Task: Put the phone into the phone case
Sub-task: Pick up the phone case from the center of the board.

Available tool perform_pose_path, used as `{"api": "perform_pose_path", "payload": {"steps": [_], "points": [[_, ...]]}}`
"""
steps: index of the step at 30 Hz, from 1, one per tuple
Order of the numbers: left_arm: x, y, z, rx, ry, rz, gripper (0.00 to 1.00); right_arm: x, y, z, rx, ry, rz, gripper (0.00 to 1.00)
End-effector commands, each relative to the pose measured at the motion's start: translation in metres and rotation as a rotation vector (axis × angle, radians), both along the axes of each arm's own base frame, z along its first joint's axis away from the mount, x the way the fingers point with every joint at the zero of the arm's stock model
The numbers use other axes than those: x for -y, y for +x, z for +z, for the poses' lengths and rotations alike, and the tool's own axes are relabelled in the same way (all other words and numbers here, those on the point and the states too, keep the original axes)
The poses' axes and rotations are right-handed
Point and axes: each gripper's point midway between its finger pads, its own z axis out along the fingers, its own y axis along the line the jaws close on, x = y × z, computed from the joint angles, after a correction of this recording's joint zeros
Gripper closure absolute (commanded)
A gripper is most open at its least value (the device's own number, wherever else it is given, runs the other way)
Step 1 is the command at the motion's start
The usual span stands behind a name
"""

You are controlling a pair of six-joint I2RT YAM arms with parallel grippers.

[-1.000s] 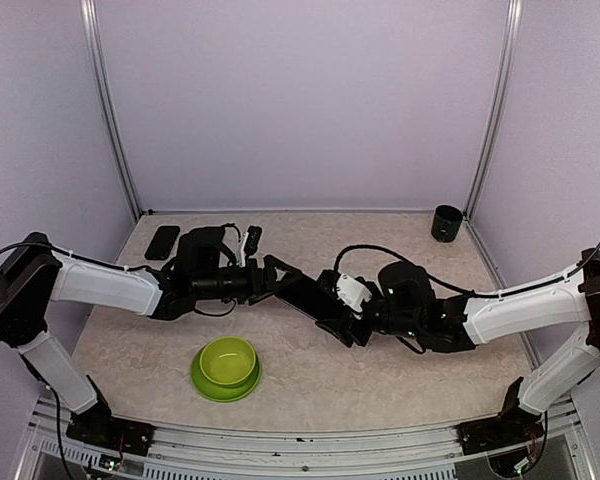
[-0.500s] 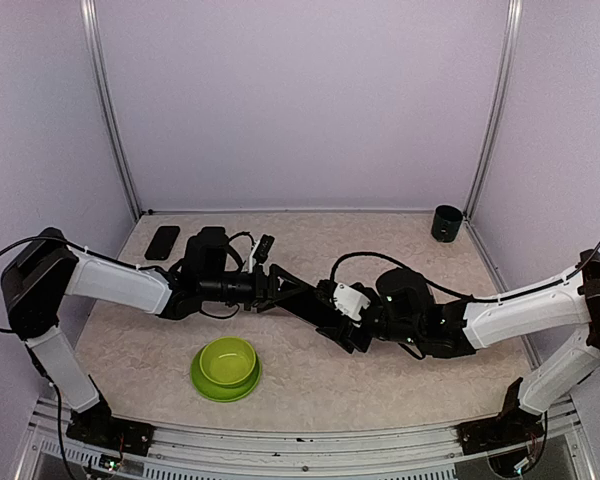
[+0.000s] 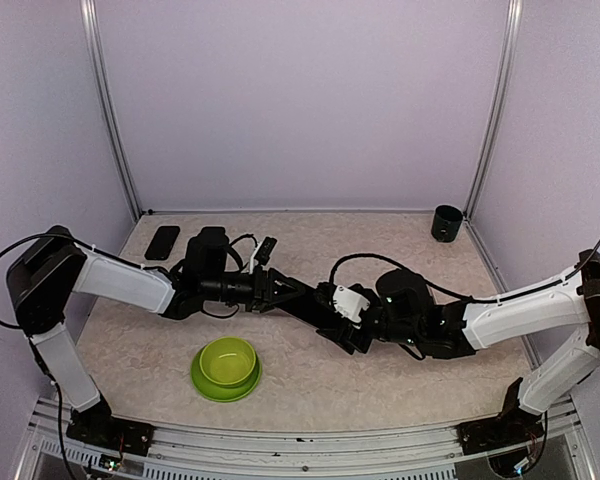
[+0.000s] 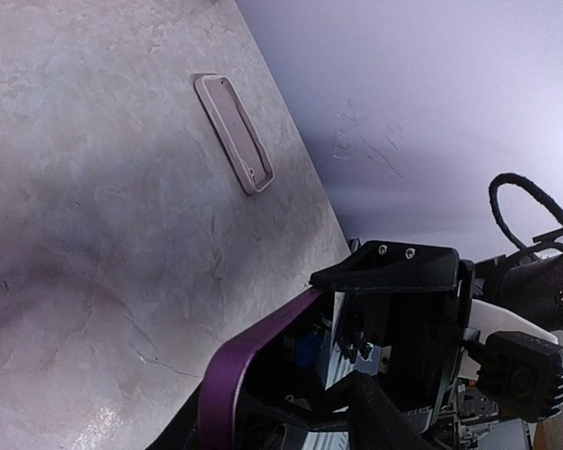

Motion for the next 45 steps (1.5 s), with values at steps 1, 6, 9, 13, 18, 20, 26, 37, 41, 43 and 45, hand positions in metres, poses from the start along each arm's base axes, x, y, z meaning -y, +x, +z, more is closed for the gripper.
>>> {"api": "perform_pose_path", "payload": {"steps": [1,6,9,13,18,20,26,37,41,43,45], "points": [[0.005,-0.001,0.008,0.03,-0.036,-0.034,0.6,-0.01,0.0,0.017,0.044,0.059,0.013,0.52],[0.005,-0.002,0.008,0.029,-0.039,-0.041,0.73,-0.01,0.001,0.014,0.044,0.053,0.009,0.52],[0.005,-0.002,0.008,0.027,-0.043,-0.043,0.79,-0.009,0.002,0.013,0.047,0.05,0.006,0.52],[0.004,-0.003,0.006,0.025,-0.044,-0.042,0.89,-0.008,0.003,0.013,0.049,0.046,-0.004,0.51],[0.004,-0.002,0.008,0.025,-0.047,-0.04,1.0,-0.005,0.007,0.013,0.061,0.04,-0.027,0.48],[0.004,-0.003,0.008,0.023,-0.049,-0.042,1.0,-0.004,0.009,0.014,0.067,0.04,-0.041,0.44],[0.0,-0.001,0.015,0.04,-0.057,-0.032,1.0,0.003,0.014,0.025,0.085,0.057,-0.086,0.25],[-0.01,0.009,0.026,0.071,-0.031,0.037,1.0,0.032,0.014,0.067,0.042,0.2,-0.2,0.1],[-0.014,0.016,0.028,0.078,-0.03,0.073,1.0,0.059,0.021,0.086,0.016,0.293,-0.325,0.07],[-0.017,0.019,0.03,0.082,-0.038,0.088,1.0,0.075,0.029,0.089,-0.008,0.331,-0.422,0.04],[-0.02,0.022,0.03,0.077,-0.04,0.106,1.0,0.091,0.036,0.09,-0.036,0.368,-0.51,0.01]]}}
